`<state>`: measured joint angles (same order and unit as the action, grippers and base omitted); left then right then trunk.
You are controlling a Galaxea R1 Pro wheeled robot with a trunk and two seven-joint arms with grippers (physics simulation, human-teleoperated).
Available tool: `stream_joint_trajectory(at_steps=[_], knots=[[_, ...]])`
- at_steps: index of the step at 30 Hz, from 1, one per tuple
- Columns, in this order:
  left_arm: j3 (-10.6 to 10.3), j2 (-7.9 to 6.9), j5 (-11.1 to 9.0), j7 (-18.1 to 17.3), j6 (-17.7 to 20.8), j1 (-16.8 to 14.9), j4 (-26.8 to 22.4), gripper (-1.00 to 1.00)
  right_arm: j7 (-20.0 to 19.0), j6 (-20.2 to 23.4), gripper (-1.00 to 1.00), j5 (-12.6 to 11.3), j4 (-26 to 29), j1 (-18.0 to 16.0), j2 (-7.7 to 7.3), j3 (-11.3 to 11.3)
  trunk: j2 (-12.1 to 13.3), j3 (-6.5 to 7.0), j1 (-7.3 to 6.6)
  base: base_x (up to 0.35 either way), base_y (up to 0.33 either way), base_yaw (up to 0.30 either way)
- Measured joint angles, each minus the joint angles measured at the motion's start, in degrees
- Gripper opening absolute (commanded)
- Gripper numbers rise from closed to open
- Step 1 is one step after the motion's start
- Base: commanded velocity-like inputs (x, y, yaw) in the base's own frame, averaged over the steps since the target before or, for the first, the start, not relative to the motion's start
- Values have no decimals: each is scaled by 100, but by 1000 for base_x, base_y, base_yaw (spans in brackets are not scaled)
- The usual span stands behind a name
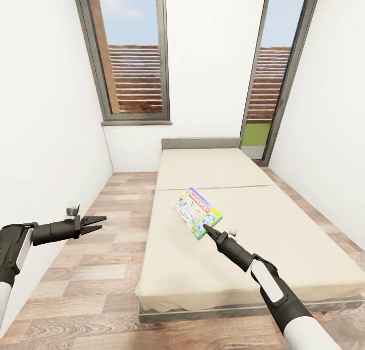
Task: Put all the toys in the child's room - the three board games (two on the bed and one on the table), the two jigsaw puzzles on the table, and the tennis ball on the table - inside the toy box on the table in the child's room.
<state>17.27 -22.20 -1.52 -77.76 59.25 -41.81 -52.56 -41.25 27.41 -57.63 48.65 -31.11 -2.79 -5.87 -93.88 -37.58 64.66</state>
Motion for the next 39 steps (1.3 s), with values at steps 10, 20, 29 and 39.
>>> stream_joint_trajectory(at_steps=[10,20,29,39], knots=[[17,33,807,82,-13,-14,4,100,500,201,-100,45,43,-6,-380,14,401,180,-220,0,0,0],[29,29,980,79,-13,-42,6,100,473,235,-100,36,210,4,-480,1,803,359,-439,0,0,-71],[25,44,971,79,-6,-42,7,100,204,222,-100,43,213,5,-486,9,1164,521,-637,0,0,-270],[25,42,970,71,-14,-43,7,100,128,214,-100,57,209,5,-490,10,1565,700,-857,0,0,-281]])
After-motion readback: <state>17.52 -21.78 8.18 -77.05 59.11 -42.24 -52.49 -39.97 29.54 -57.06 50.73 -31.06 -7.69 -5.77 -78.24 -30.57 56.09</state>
